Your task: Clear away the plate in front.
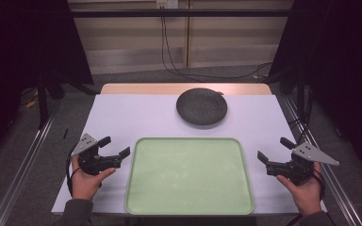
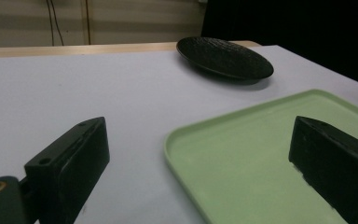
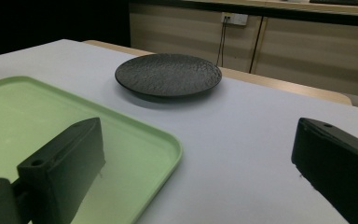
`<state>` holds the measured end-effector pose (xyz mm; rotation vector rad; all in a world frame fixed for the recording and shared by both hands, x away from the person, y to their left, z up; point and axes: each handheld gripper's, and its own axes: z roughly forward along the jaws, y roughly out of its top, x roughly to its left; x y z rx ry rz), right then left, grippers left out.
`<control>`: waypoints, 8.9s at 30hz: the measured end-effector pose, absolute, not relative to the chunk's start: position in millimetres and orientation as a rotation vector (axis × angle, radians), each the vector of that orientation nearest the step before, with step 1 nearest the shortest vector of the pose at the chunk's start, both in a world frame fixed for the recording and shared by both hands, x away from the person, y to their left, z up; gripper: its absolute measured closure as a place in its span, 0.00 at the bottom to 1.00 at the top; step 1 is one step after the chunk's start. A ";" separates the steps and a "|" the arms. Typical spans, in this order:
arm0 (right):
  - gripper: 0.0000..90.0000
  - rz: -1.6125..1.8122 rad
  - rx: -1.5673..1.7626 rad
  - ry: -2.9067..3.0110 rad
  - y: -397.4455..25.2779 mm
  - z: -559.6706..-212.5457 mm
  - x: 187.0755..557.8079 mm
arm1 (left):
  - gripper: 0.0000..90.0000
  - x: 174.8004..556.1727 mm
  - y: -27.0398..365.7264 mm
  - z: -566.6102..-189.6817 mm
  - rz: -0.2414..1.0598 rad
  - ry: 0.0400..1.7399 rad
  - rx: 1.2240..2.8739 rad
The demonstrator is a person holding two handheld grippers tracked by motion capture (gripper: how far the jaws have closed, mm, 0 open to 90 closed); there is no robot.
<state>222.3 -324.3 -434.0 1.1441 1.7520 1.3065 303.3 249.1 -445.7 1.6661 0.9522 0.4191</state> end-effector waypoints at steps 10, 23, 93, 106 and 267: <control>0.02 1.317 1.130 1.760 -323.4 -433.2 217.4 | 0.07 323.5 234.1 -436.4 0.380 0.936 1.656; 0.03 1.326 1.115 1.786 -321.7 -433.6 217.7 | 0.08 371.4 184.3 -424.3 0.261 0.944 1.650; 0.05 1.334 1.064 1.819 -319.0 -434.5 218.6 | 0.18 513.6 69.6 -469.5 0.108 1.154 1.692; 0.05 1.346 1.058 1.818 -318.4 -434.4 218.6 | 0.28 522.5 55.1 -480.7 0.111 1.234 1.692; 0.00 1.411 1.043 1.797 -326.2 -429.3 219.4 | 0.97 451.9 136.5 -377.7 -0.238 1.295 1.604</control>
